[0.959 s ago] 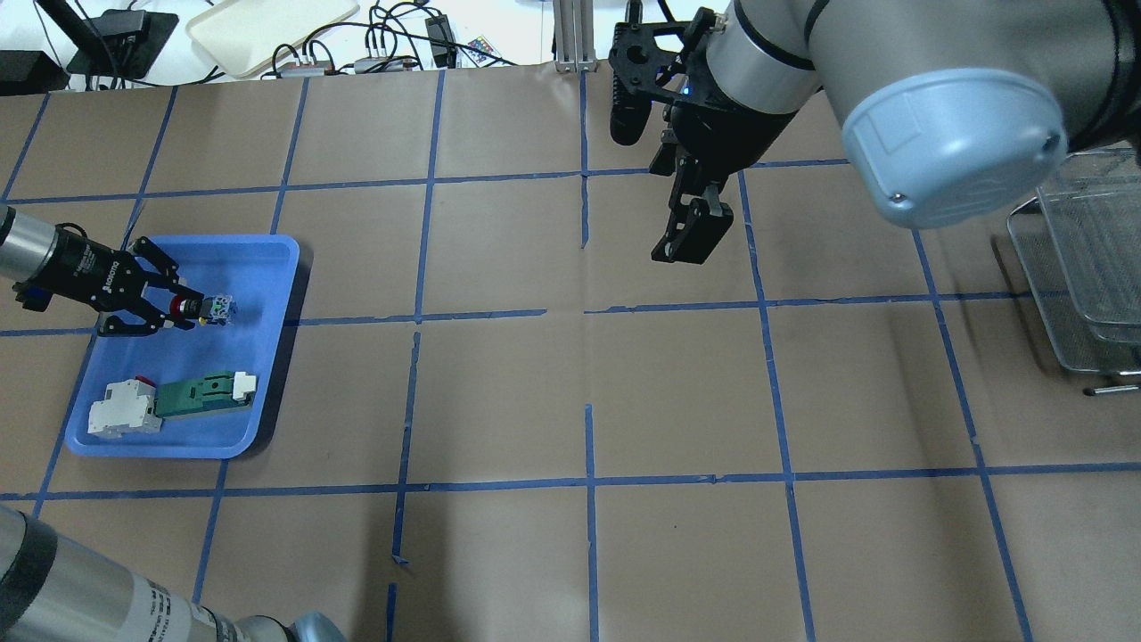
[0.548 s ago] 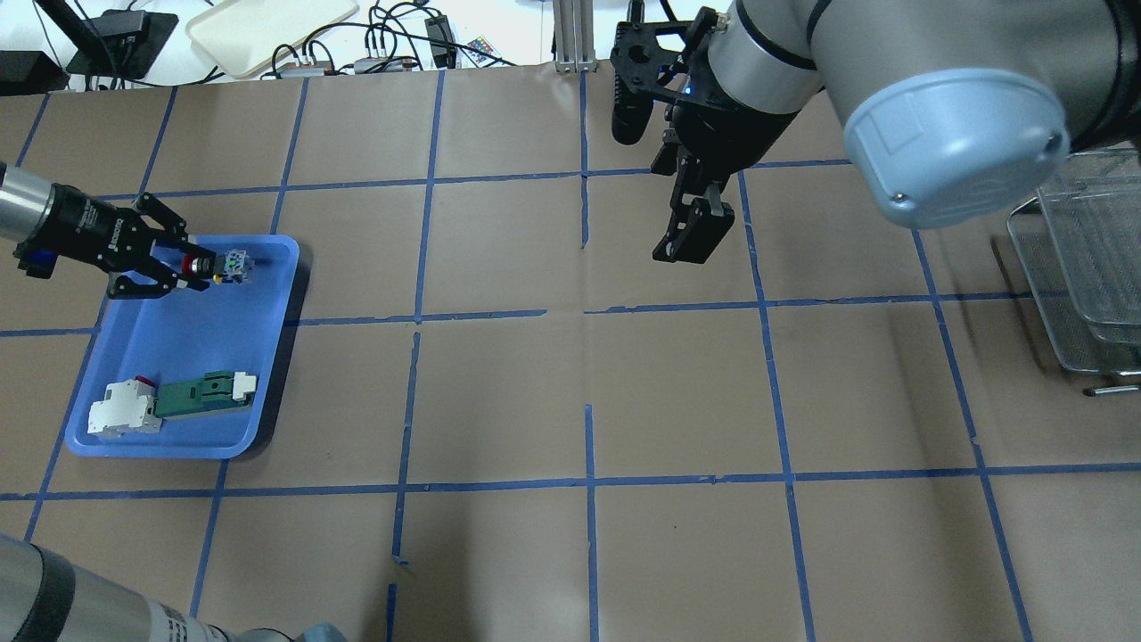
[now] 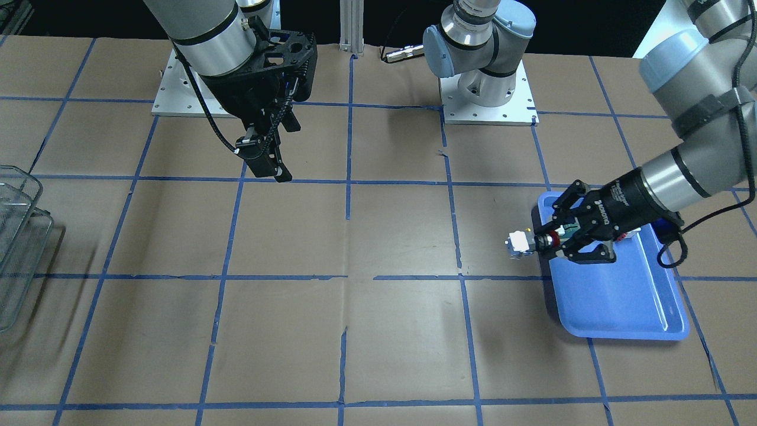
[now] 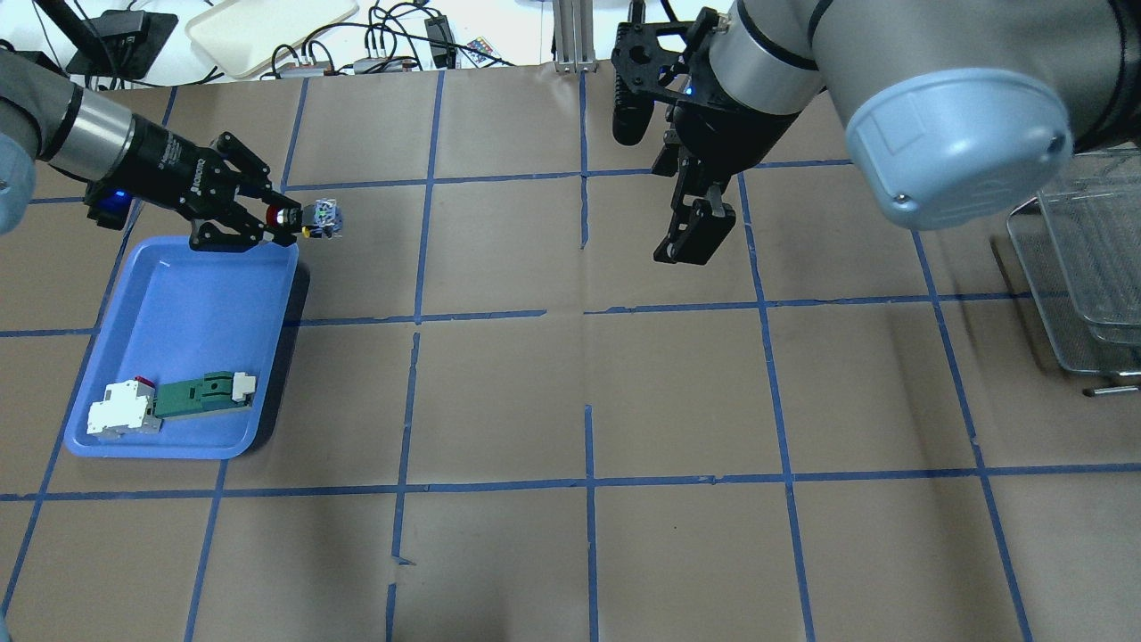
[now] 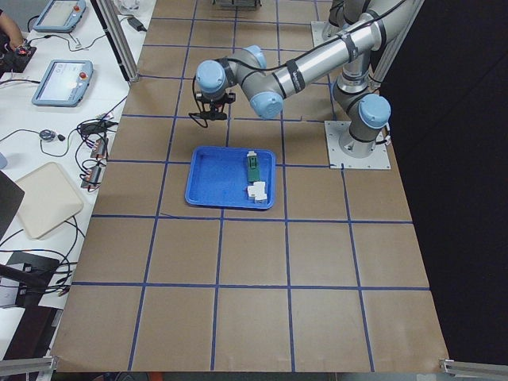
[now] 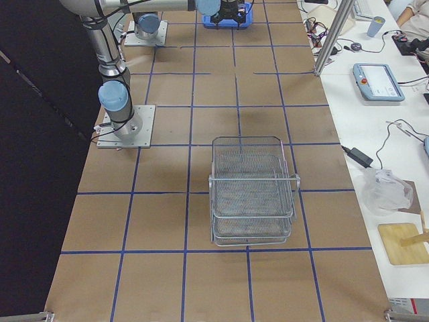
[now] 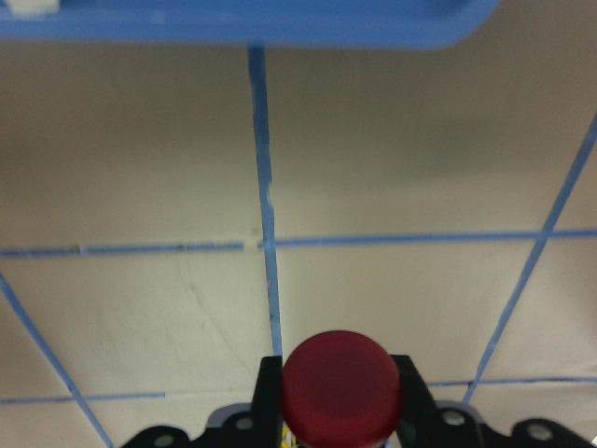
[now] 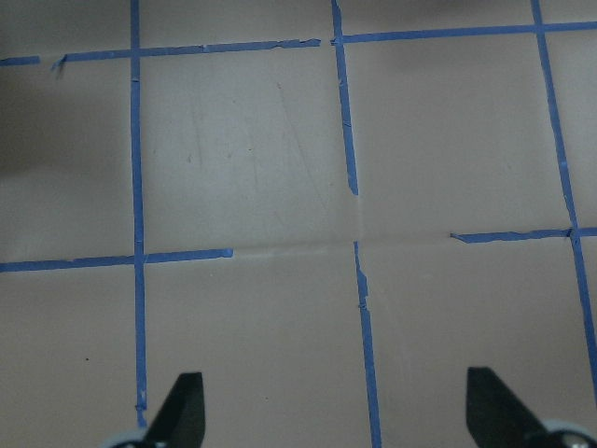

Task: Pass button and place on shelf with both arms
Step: 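Lift the red button and carry it toward the waiting right gripper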

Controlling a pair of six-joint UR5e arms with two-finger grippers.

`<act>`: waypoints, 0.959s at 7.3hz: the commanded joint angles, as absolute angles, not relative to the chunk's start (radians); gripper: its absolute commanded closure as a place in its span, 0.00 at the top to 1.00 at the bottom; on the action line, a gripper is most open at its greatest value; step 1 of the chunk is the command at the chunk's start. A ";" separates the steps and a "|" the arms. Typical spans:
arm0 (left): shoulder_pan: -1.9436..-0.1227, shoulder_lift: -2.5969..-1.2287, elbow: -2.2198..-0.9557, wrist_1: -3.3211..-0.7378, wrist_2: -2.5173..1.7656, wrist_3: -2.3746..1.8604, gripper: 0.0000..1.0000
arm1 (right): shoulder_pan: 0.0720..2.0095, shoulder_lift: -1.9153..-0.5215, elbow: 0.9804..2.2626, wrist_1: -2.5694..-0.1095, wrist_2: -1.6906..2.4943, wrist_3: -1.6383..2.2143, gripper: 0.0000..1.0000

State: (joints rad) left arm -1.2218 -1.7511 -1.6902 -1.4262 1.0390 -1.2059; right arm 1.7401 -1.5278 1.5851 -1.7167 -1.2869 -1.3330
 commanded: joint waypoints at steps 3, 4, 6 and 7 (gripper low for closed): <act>-1.494 -1.635 -1.687 -1.411 0.915 -1.618 0.00 | 1.746 -1.528 1.592 -1.718 -1.278 -1.333 0.96; -1.546 -1.620 -1.687 -1.410 0.916 -1.671 0.00 | 1.746 -1.526 1.592 -1.729 -1.269 -1.333 0.99; -1.633 -1.605 -1.689 -1.404 0.925 -1.765 0.00 | 1.747 -1.523 1.585 -1.739 -1.264 -1.330 0.98; -1.658 -1.603 -1.689 -1.402 0.925 -1.794 0.00 | 1.746 -1.522 1.574 -1.744 -1.262 -1.297 0.98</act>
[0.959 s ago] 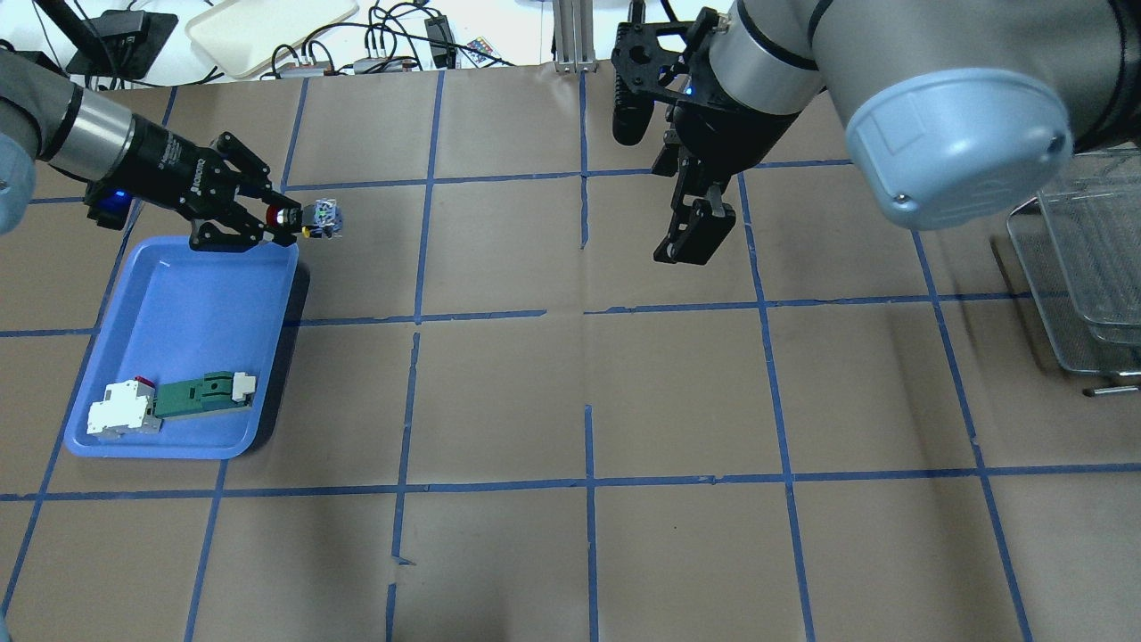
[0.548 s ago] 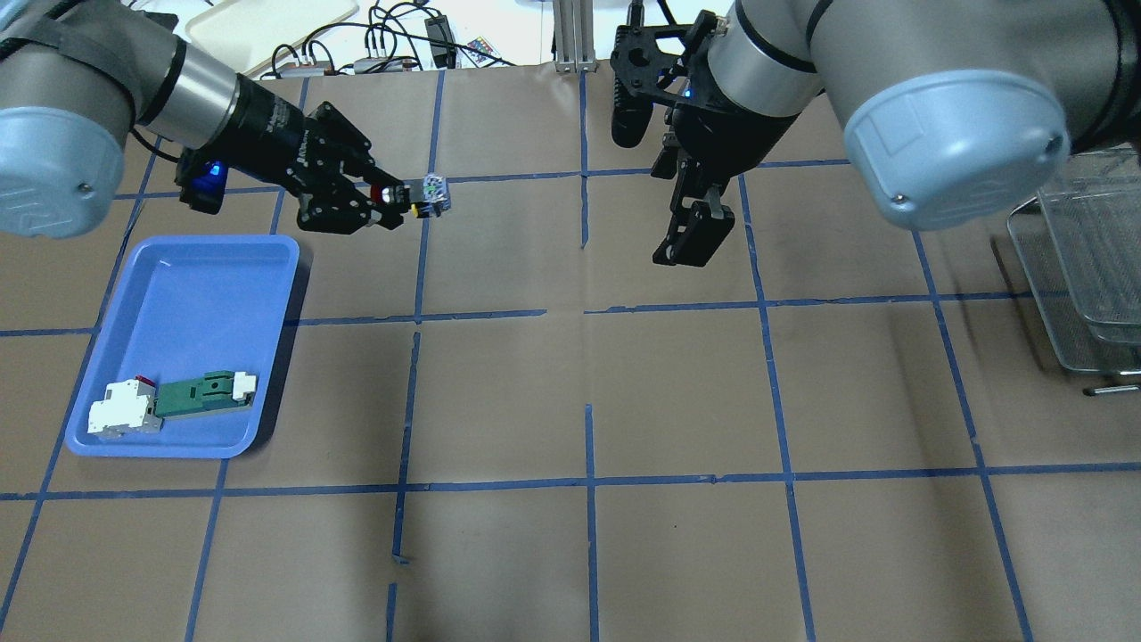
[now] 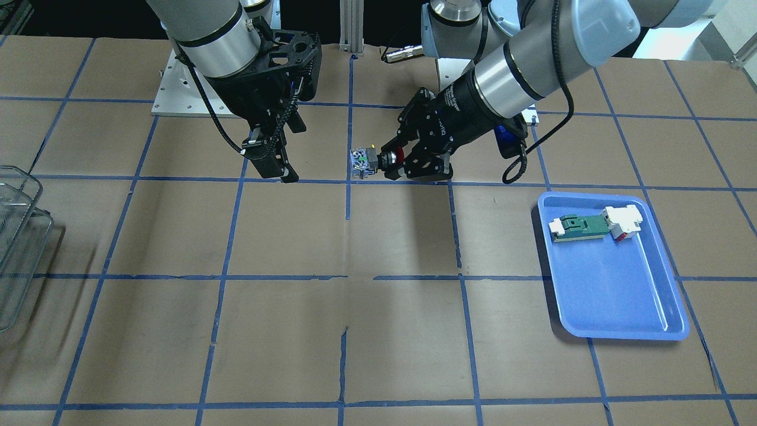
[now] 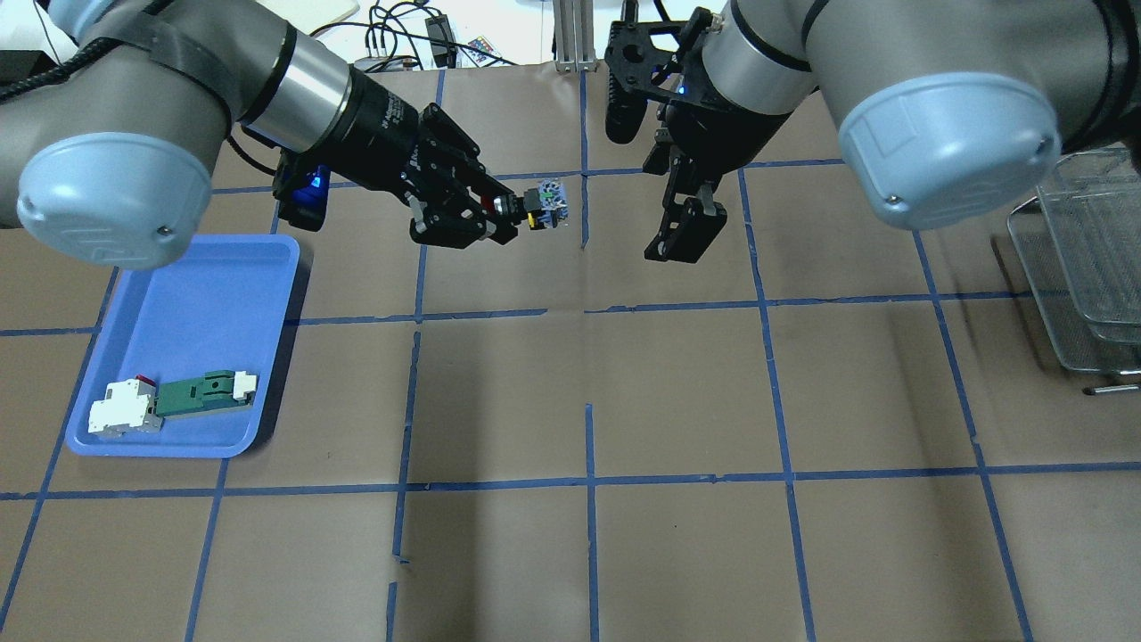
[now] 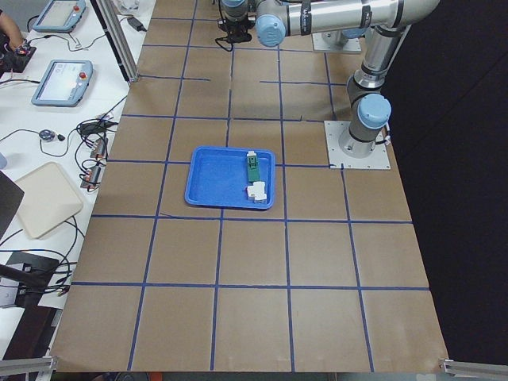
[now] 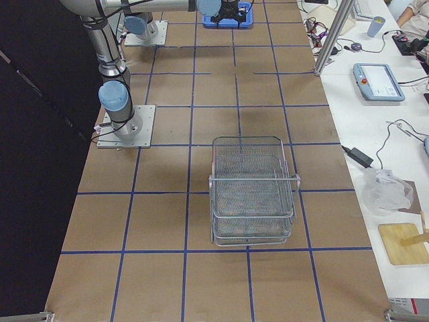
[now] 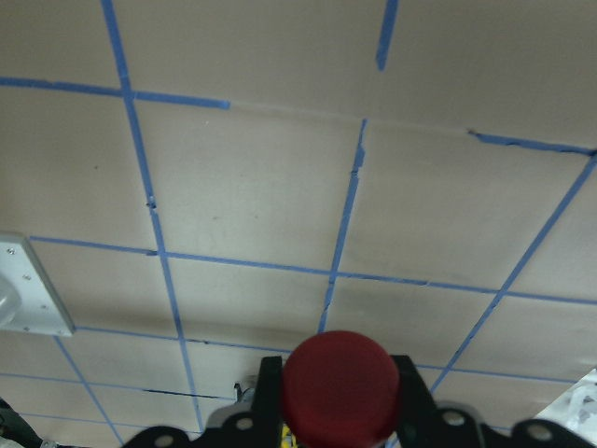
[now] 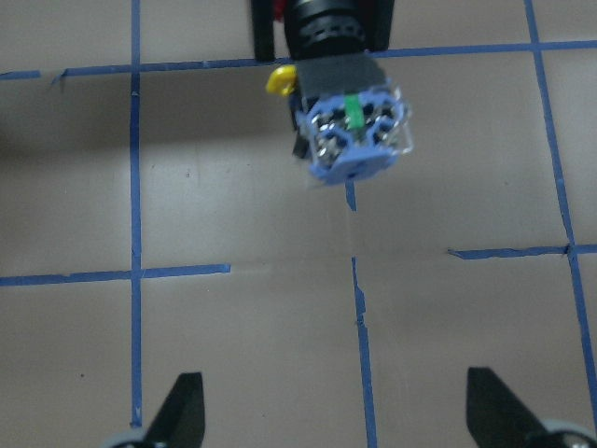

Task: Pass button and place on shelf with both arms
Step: 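Lift the red button and carry it toward the waiting right gripper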

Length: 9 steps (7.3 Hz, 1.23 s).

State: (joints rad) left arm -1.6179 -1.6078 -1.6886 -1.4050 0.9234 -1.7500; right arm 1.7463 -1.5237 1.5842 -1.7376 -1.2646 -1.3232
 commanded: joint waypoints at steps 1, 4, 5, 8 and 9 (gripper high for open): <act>-1.679 -1.605 -1.689 -1.379 0.927 -1.831 0.00 | 1.749 -1.522 1.575 -1.762 -1.261 -1.267 0.98; -1.721 -1.624 -1.692 -1.278 0.928 -1.914 0.00 | 1.752 -1.534 1.594 -1.736 -1.267 -1.241 0.99; -1.723 -1.623 -1.692 -1.278 0.928 -1.916 0.00 | 1.752 -1.529 1.586 -1.747 -1.264 -1.212 0.99; -1.721 -1.626 -1.690 -1.276 0.928 -1.919 0.00 | 1.752 -1.526 1.578 -1.750 -1.264 -1.215 1.00; -1.721 -1.629 -1.687 -1.272 0.927 -1.934 0.00 | 1.756 -1.528 1.580 -1.750 -1.264 -1.212 1.00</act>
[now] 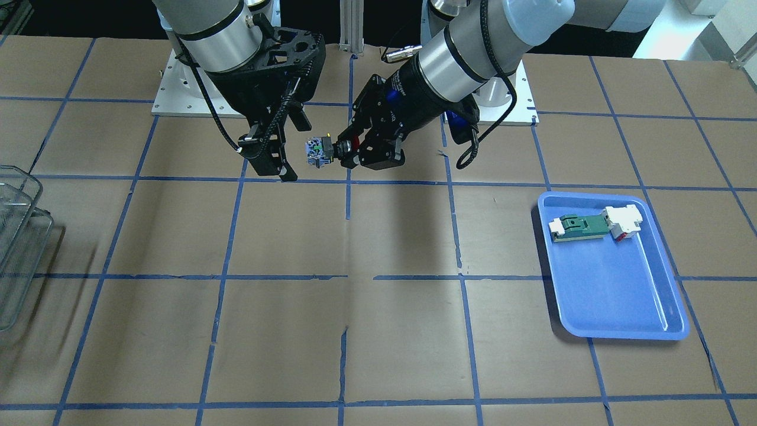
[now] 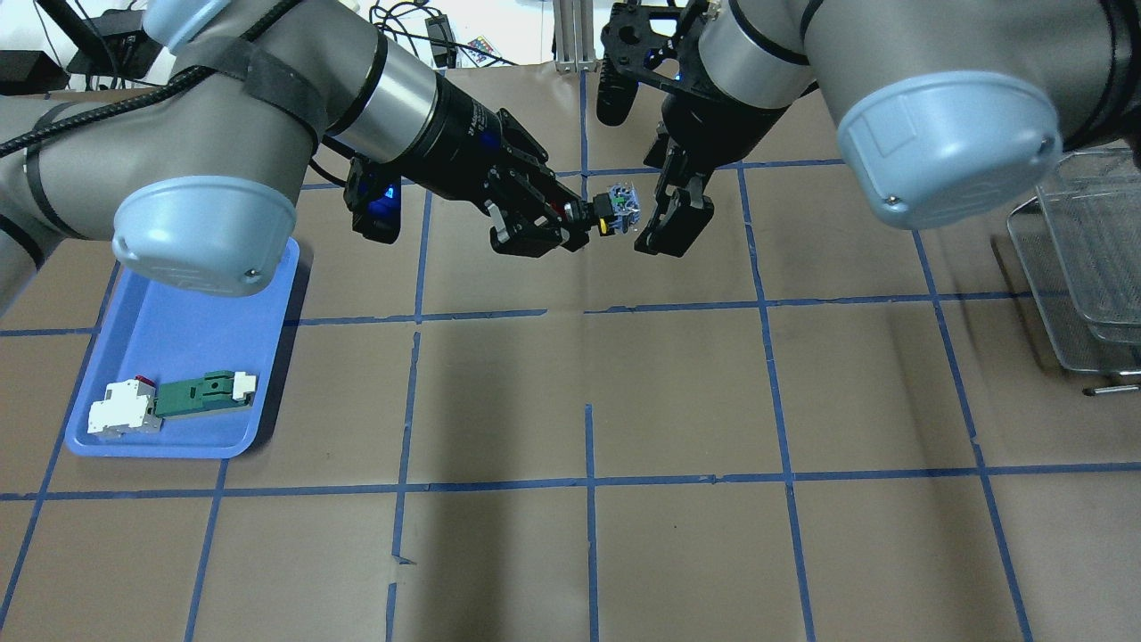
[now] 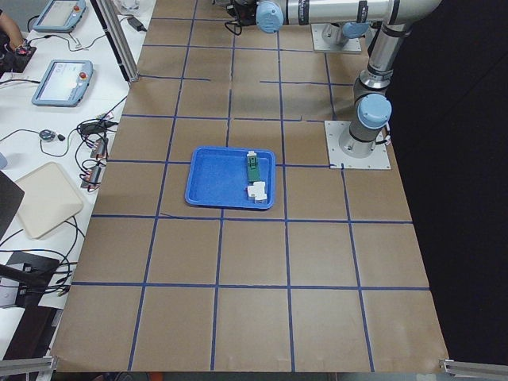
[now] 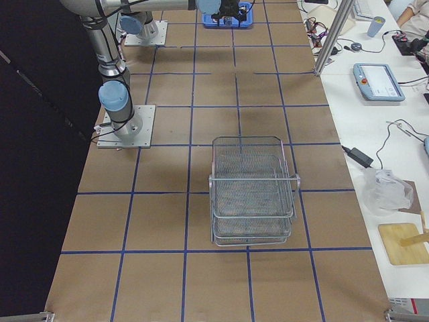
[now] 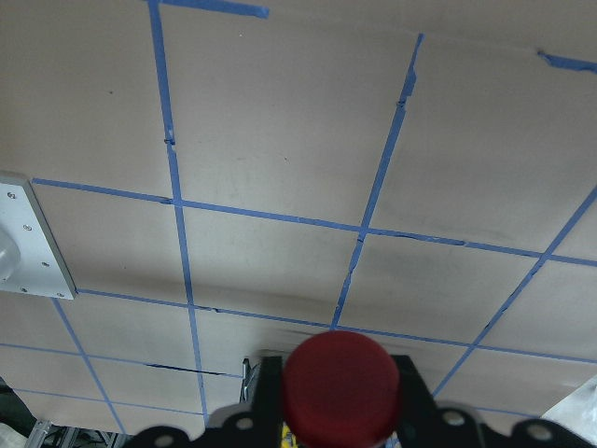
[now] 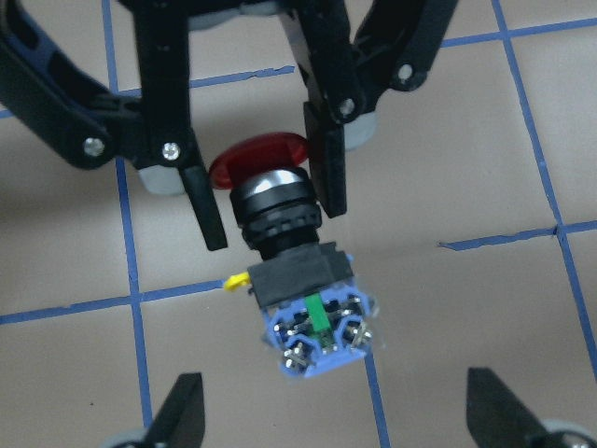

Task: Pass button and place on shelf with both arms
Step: 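Close the right gripper on the red button's cap while left holds it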

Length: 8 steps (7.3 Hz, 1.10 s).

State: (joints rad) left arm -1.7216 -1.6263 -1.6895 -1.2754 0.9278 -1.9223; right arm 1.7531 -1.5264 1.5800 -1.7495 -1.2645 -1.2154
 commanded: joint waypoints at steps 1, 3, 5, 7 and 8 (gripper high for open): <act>-1.723 -1.634 -1.687 -1.250 0.928 -1.939 0.00 | 1.761 -1.526 1.583 -1.750 -1.261 -1.210 1.00; -1.721 -1.635 -1.687 -1.220 0.927 -1.942 0.00 | 1.761 -1.519 1.582 -1.768 -1.227 -1.210 1.00; -1.721 -1.634 -1.687 -1.218 0.927 -1.945 0.00 | 1.766 -1.509 1.580 -1.773 -1.224 -1.209 1.00; -1.721 -1.632 -1.687 -1.218 0.927 -1.945 0.00 | 1.767 -1.509 1.578 -1.775 -1.201 -1.212 0.91; -1.723 -1.632 -1.687 -1.218 0.928 -1.945 0.00 | 1.767 -1.509 1.578 -1.799 -1.201 -1.215 0.81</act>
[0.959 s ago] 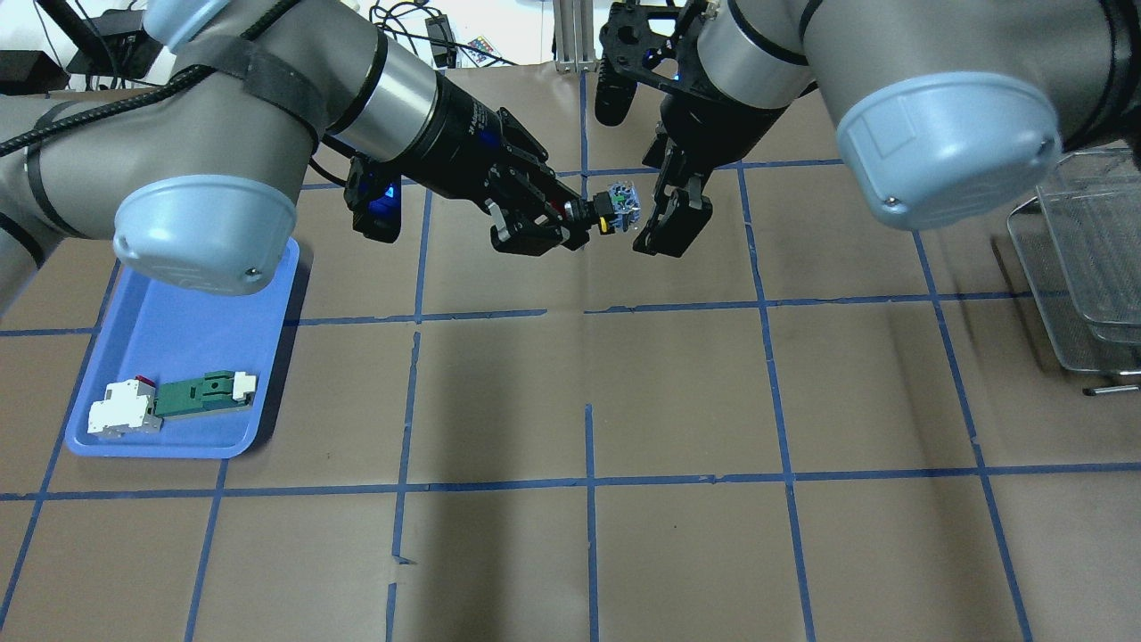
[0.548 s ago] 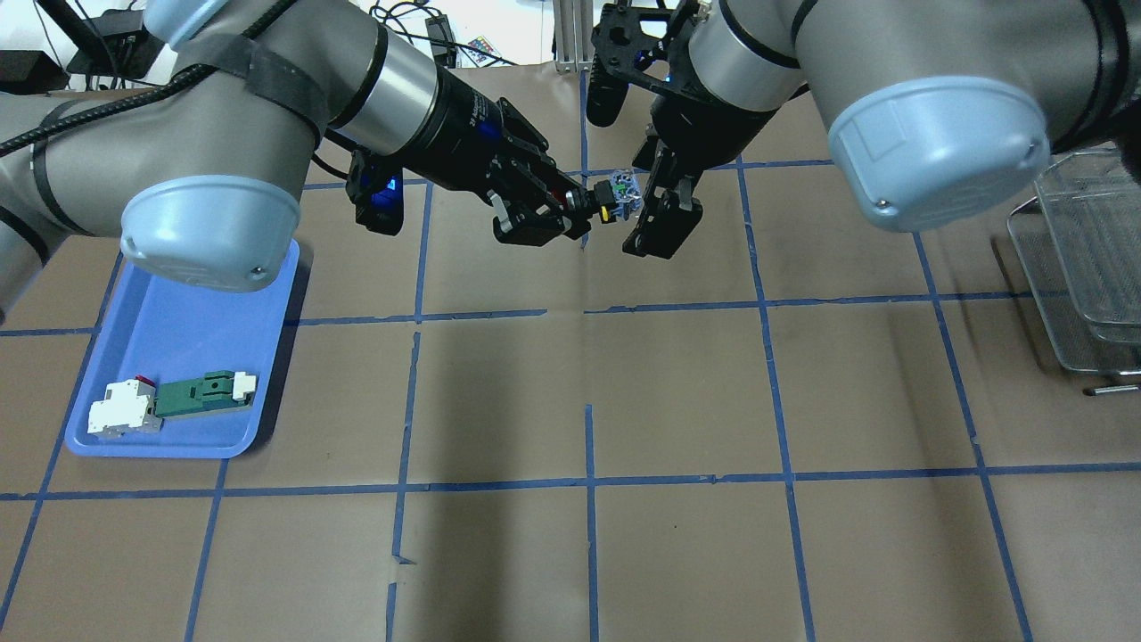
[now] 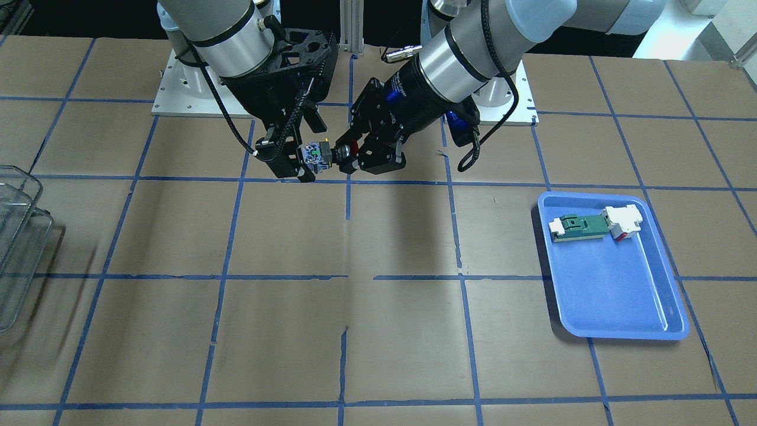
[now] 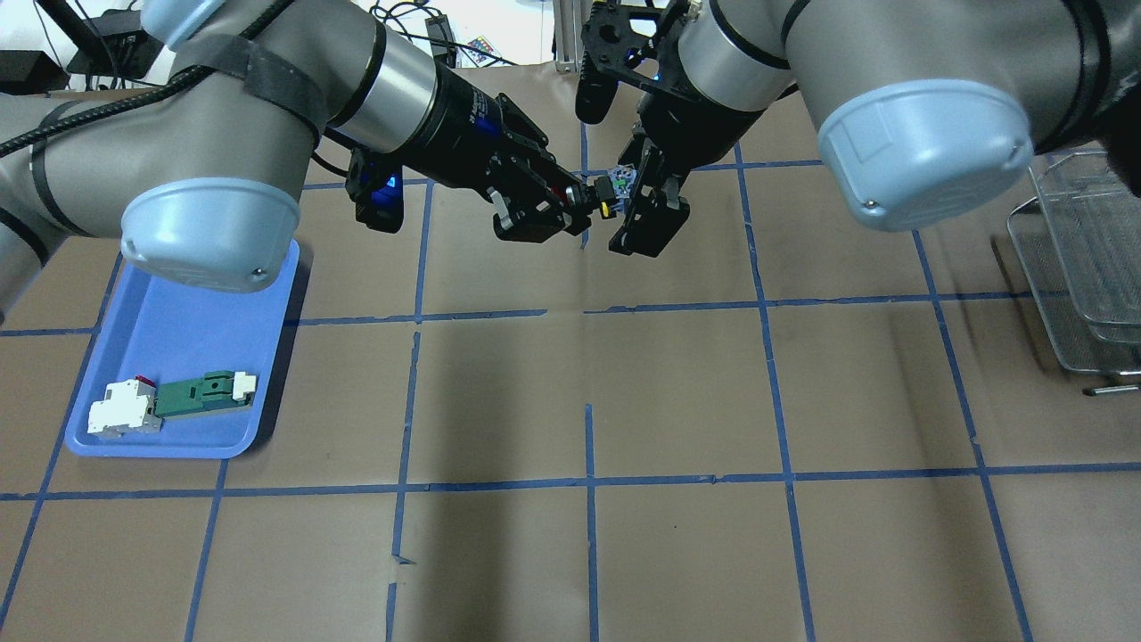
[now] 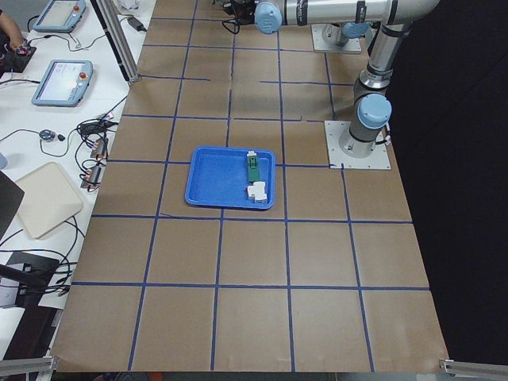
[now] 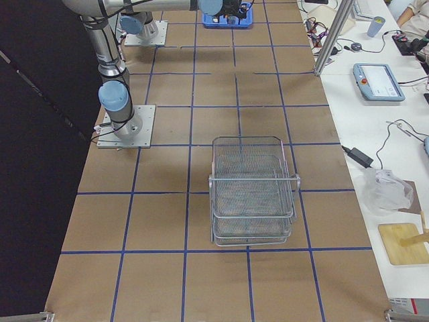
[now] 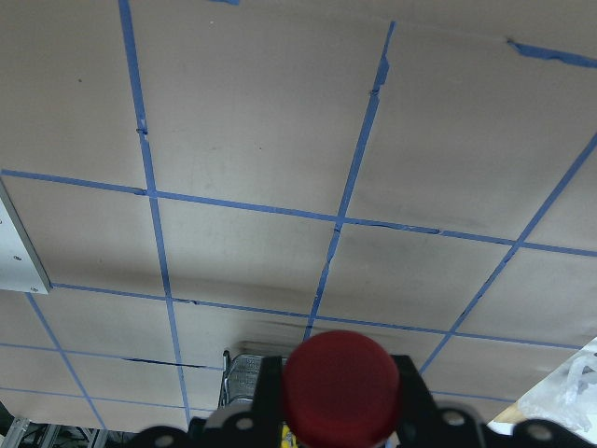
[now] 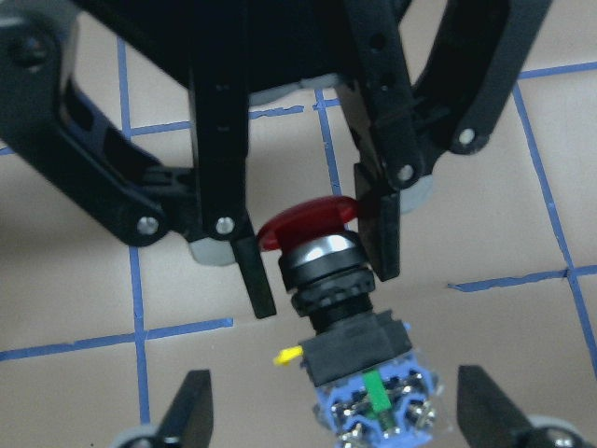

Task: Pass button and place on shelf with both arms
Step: 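Close the right gripper on the red button's cap while left holds it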

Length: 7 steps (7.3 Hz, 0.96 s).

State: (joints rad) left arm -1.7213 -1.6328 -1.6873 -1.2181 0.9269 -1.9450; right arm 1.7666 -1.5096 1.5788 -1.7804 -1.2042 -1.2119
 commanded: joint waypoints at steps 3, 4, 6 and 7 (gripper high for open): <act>-1.721 -1.625 -1.687 -1.218 0.927 -1.945 0.00 | 1.772 -1.512 1.578 -1.809 -1.198 -1.224 0.52; -1.721 -1.624 -1.687 -1.218 0.928 -1.945 0.00 | 1.772 -1.514 1.578 -1.809 -1.200 -1.227 0.48; -1.721 -1.620 -1.686 -1.218 0.928 -1.945 0.00 | 1.772 -1.516 1.578 -1.816 -1.203 -1.261 0.40; -1.721 -1.620 -1.686 -1.218 0.928 -1.945 0.00 | 1.772 -1.514 1.578 -1.816 -1.203 -1.267 0.39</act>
